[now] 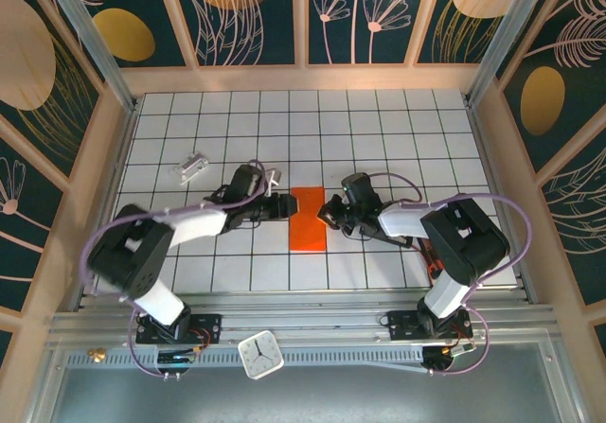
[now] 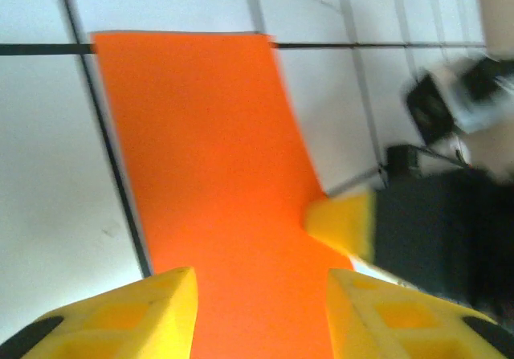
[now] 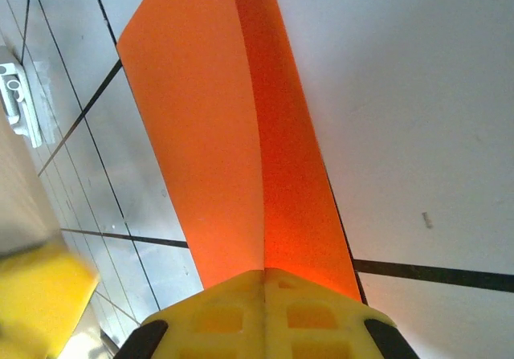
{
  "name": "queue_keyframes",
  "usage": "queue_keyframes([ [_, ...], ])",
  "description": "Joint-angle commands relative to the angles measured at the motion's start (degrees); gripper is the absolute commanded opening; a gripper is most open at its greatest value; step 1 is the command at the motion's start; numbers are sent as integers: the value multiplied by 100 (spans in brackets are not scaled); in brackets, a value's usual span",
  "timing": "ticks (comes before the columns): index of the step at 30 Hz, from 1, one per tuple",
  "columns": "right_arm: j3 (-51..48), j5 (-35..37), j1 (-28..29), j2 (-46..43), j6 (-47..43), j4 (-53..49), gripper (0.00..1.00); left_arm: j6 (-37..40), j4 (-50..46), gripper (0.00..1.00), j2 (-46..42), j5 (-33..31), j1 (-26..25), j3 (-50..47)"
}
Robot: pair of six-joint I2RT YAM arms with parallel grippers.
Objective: Fold a paper plane with a square sheet of paper (pick it up from the middle)
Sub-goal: Fold the triangle a second time at the center of the table.
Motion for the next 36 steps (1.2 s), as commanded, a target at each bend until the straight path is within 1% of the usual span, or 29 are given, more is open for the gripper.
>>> queue_keyframes([
  [1, 180, -321, -129, -153, 69, -469, 0, 831, 663, 53, -692, -896, -667, -469],
  [5, 306, -438, -217, -175, 9, -659, 0, 1557, 795, 66, -1060, -1723, -1444, -841],
  [9, 364, -524, -258, -146, -7, -705, 0, 2304, 798, 73, -944, -2465, -2117, -844],
  [13, 352, -557, -260, -105, -6, -710, 0, 2744, 760, 74, -492, -3033, -2506, -637],
  [16, 338, -582, -258, -85, -4, -688, 0, 3058, 697, 76, -99, -3273, -2743, -386],
  [19, 356, -595, -258, -67, -10, -697, 0, 3183, 574, 76, 272, -3636, -2842, -117],
  [20, 347, -595, -259, -58, -18, -707, 0, 3173, 550, 75, 339, -3799, -2846, -43],
  [22, 334, -595, -258, -64, -26, -705, 0, 3220, 556, 72, 378, -3923, -2844, 21],
  [24, 321, -599, -263, -43, -23, -698, 0, 3203, 625, 66, 340, -3953, -2844, 38],
  [26, 321, -612, -262, -30, -36, -699, 0, 3178, 632, 59, 286, -3916, -2847, 33],
  [31, 321, -613, -265, -5, -68, -698, 0, 3132, 520, 38, 268, -3795, -2846, 69],
  [36, 252, -586, -264, -1, -76, -677, 0, 3046, 401, 20, 321, -3744, -2848, 177],
])
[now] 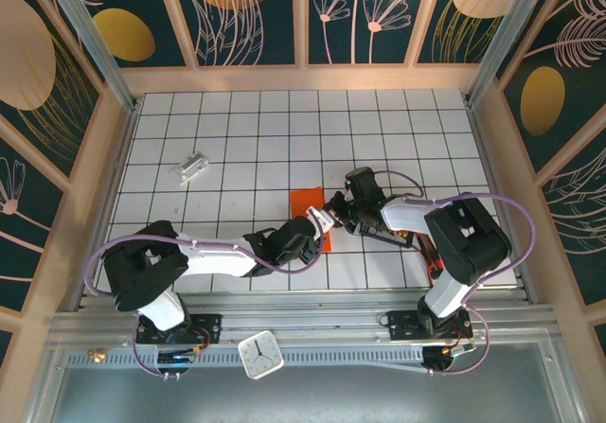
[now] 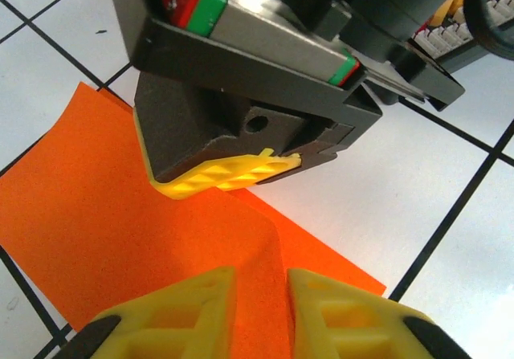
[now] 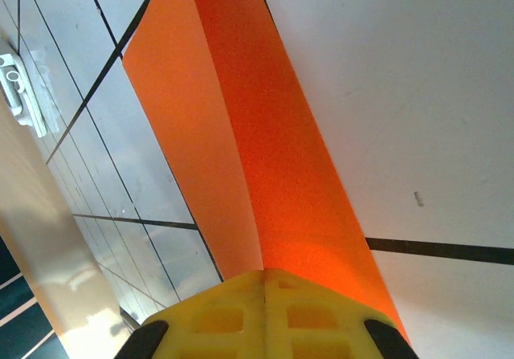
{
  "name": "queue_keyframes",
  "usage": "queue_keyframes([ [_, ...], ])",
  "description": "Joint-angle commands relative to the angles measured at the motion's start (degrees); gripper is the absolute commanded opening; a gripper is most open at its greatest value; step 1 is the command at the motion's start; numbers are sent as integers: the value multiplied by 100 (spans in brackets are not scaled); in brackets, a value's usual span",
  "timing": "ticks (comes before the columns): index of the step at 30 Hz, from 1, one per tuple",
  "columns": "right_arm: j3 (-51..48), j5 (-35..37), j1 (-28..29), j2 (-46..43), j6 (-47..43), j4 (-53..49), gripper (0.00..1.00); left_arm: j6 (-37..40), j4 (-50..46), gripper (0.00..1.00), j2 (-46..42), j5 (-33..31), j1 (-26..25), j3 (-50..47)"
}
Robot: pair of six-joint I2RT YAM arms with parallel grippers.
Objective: Fold a paper plane with a square sheet of paper (pick it up from the middle)
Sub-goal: Fold the triangle a second time at the center of the table.
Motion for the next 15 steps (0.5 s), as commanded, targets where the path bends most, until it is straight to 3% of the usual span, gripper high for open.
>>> queue_keyframes([
  [1, -3, -66, -29, 18, -61, -99, 0, -91, -90, 16, -28, 4, -15, 207],
  [7, 28, -35, -31, -10, -147, -163, 4, -433, -118, 0, -41, 197, -6, 227],
  [11, 10, -7, -278, -195, -325, -304, 18, -791, -126, 0, -86, 355, -8, 239],
  [15, -288, 113, -515, -911, -745, -578, 27, -1384, 59, 0, -108, 679, 81, 220],
])
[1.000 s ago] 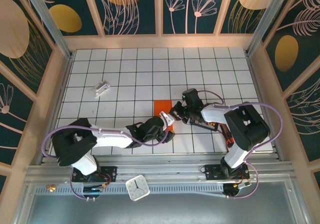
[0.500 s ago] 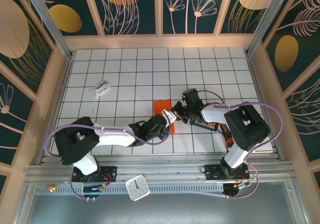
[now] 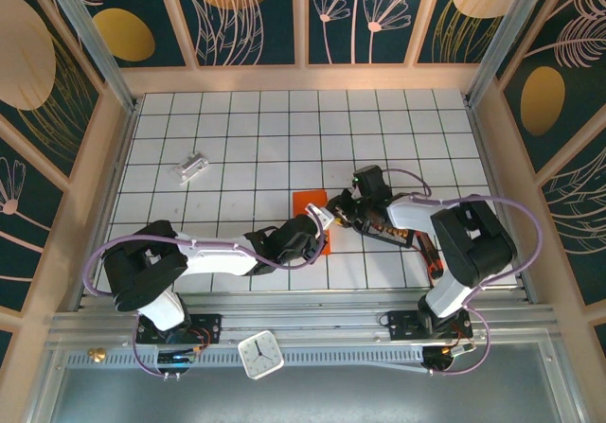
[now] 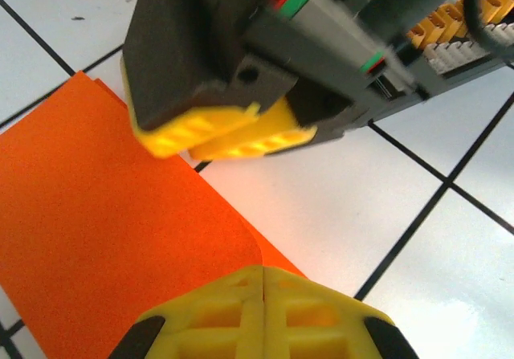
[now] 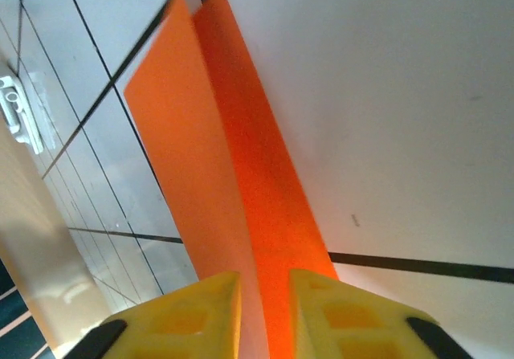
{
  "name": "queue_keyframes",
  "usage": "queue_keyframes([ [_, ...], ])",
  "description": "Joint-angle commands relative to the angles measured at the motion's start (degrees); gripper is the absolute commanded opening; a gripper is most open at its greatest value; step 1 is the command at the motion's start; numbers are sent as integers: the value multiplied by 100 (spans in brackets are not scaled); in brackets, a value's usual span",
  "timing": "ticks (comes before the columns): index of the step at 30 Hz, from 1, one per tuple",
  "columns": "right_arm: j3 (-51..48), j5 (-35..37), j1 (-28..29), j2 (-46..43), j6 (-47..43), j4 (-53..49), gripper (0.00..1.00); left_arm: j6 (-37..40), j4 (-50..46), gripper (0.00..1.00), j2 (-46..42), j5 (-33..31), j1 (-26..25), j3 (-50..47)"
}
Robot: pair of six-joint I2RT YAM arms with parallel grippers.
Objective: Fold a paper plane with a square sheet of paper (pick it up from the middle)
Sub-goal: Fold the triangle a second time at the center of the table.
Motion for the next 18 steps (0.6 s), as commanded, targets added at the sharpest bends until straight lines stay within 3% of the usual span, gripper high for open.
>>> queue_keyframes([
  [1, -331, 105, -192, -865, -541, -338, 29, -803, 250, 0, -110, 529, 144, 78],
  [5, -857, 181, -234, -1700, -987, -559, 30, -1779, 876, 0, -97, 1430, 531, -60],
  [10, -1574, 110, -150, -2333, -682, -27, 20, -2636, 1441, 0, -19, 1986, 773, -150],
  [18, -1625, 301, 529, -1705, -490, 741, 8, -3302, 2092, 0, 170, 2328, 980, -428],
])
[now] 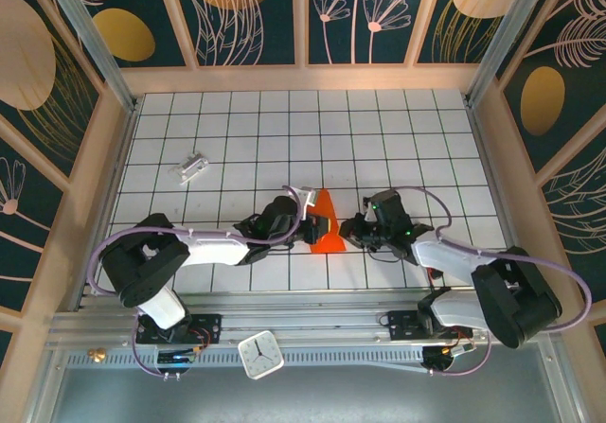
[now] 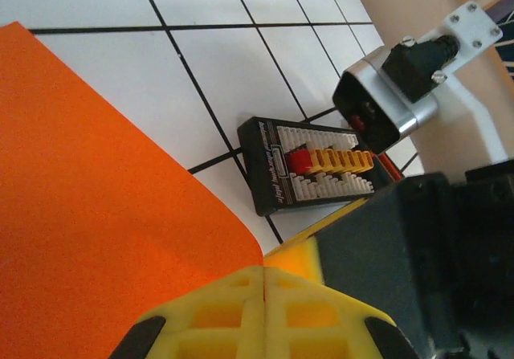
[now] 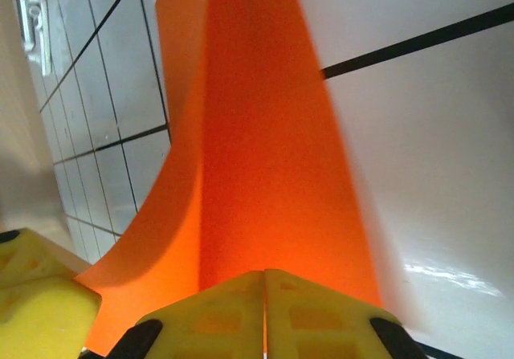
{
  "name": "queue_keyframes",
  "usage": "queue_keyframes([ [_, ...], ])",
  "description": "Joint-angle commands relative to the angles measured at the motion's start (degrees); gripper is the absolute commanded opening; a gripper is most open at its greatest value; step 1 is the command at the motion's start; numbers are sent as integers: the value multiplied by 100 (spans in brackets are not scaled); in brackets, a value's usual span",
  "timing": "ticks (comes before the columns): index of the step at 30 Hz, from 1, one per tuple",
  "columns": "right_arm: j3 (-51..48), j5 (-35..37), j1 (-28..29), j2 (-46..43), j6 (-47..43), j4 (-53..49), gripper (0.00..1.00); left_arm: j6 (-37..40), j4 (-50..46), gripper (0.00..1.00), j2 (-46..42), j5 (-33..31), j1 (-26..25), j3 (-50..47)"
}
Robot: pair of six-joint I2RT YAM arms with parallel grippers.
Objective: Fold a paper plane with a square sheet of paper (pick it up from the middle)
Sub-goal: Fold the triangle a second time at the center of the table.
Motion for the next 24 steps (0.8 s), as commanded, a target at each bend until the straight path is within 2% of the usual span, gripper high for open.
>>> queue_keyframes([
  [1, 44, 138, 186, 392, 85, 594, 7, -447, 518, 0, 95, 282, 72, -124],
  [7, 163, 455, 273, 898, -150, 335, 3, -615, 726, 0, 163, 510, 221, -271],
  [24, 240, 1053, 364, 1144, -527, -487, 0, -493, 826, 0, 631, 1021, 839, -305],
])
